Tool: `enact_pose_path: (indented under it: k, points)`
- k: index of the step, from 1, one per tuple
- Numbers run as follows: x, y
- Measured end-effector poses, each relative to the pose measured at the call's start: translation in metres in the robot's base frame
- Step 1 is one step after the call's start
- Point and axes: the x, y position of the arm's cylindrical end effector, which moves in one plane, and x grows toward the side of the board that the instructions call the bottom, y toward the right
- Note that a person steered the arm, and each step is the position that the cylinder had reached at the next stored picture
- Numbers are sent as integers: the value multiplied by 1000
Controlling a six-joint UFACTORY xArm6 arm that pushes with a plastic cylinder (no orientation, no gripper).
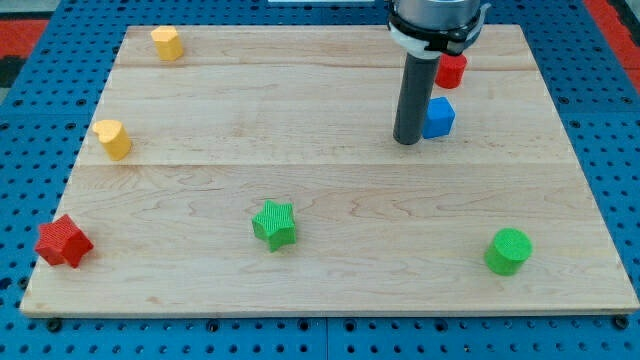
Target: Push the blue cube closer to the red circle
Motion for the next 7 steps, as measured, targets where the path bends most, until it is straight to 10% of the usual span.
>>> enact_pose_path:
  k: [7]
  points:
    - [37,36]
